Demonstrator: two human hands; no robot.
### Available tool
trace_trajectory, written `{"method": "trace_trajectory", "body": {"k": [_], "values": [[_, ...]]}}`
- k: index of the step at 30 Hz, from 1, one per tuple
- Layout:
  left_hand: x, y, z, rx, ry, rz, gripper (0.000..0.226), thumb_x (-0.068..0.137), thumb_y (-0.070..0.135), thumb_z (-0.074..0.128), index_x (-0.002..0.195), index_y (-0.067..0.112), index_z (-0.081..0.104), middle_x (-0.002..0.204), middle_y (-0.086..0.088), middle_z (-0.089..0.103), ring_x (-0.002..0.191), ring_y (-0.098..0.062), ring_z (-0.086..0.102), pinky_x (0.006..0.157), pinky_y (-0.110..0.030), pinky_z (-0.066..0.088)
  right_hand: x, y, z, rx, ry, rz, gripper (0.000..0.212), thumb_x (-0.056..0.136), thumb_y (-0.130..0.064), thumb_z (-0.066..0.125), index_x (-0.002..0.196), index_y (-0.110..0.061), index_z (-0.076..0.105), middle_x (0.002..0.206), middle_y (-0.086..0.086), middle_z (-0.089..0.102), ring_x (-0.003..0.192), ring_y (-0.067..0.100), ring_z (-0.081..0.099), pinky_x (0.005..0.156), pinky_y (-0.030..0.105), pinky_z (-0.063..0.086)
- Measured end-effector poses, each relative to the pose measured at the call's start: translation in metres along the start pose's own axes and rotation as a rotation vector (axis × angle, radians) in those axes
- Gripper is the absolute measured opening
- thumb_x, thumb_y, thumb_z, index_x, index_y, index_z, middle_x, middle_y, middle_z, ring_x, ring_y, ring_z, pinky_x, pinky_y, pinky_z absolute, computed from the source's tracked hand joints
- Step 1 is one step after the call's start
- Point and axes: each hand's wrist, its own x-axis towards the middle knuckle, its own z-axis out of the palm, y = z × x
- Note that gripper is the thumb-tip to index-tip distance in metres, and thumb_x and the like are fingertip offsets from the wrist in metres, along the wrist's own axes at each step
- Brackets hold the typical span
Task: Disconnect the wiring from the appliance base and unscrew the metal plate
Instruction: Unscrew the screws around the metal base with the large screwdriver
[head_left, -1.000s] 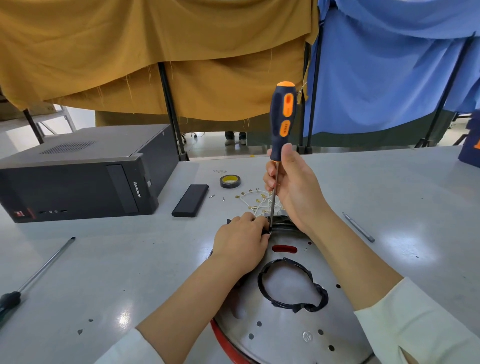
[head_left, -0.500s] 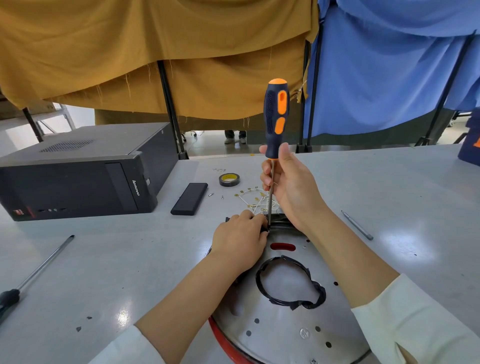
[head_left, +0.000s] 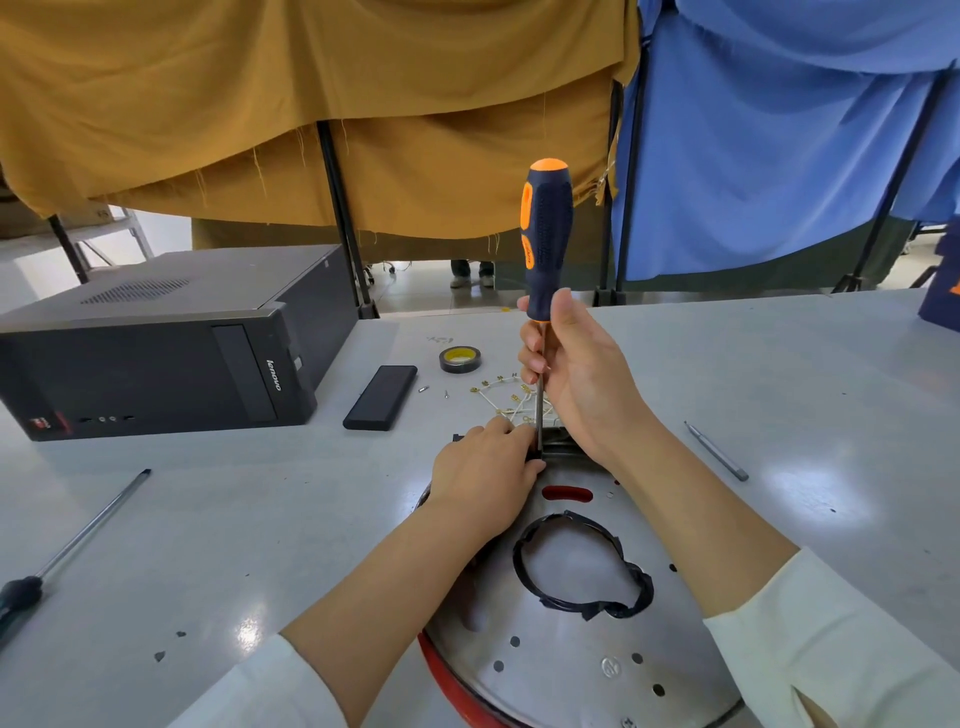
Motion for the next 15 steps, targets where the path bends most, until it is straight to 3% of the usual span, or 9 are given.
{"method": "trace_trajectory", "body": {"k": [5,9,11,15], "values": [[0.0024,0.0014,-0.0002,0.019,0.011,0.010,0.027,0.098,0.040,0.039,0.111,0.019,0.049,0.113,-0.001,0.053,0.103,-0.023,0.051,0.068,-0.033,0.039,0.0002,-0.0009,-0.0007,0.046,-0.029,0.005,0.047,0.099,-0.047,0.023,0.112,-0.015,0.054,0.061,-0.004,0.037,0.054,0.008,0.027,0.056,0.026,0.025],[0.0034,0.0018,-0.0001,0.012,0.024,0.024,0.025,0.098,0.039,0.039,0.109,0.019,0.049,0.110,-0.001,0.053,0.100,-0.023,0.052,0.065,-0.032,0.040,-0.0001,-0.0041,-0.0013,-0.017,-0.008,-0.031,0.050,0.086,-0.064,0.047,0.114,-0.023,0.049,0.063,-0.004,0.033,0.055,0.009,0.026,0.055,0.027,0.023],[0.0040,0.0018,0.0005,0.018,0.029,0.026,0.025,0.098,0.039,0.039,0.110,0.019,0.048,0.111,0.000,0.052,0.100,-0.023,0.053,0.065,-0.033,0.041,-0.0008,-0.0037,-0.0025,-0.111,0.031,-0.074,0.042,0.087,-0.056,0.054,0.113,-0.022,0.049,0.062,-0.008,0.036,0.053,0.006,0.030,0.054,0.025,0.027],[0.0049,0.0028,0.0042,0.059,0.040,0.029,0.025,0.099,0.039,0.037,0.109,0.017,0.046,0.112,-0.001,0.051,0.100,-0.023,0.052,0.064,-0.032,0.037,-0.0035,-0.0019,-0.0018,-0.153,0.069,-0.160,0.024,0.097,-0.040,0.042,0.108,-0.022,0.053,0.059,-0.010,0.037,0.051,0.005,0.030,0.051,0.023,0.027]]}}
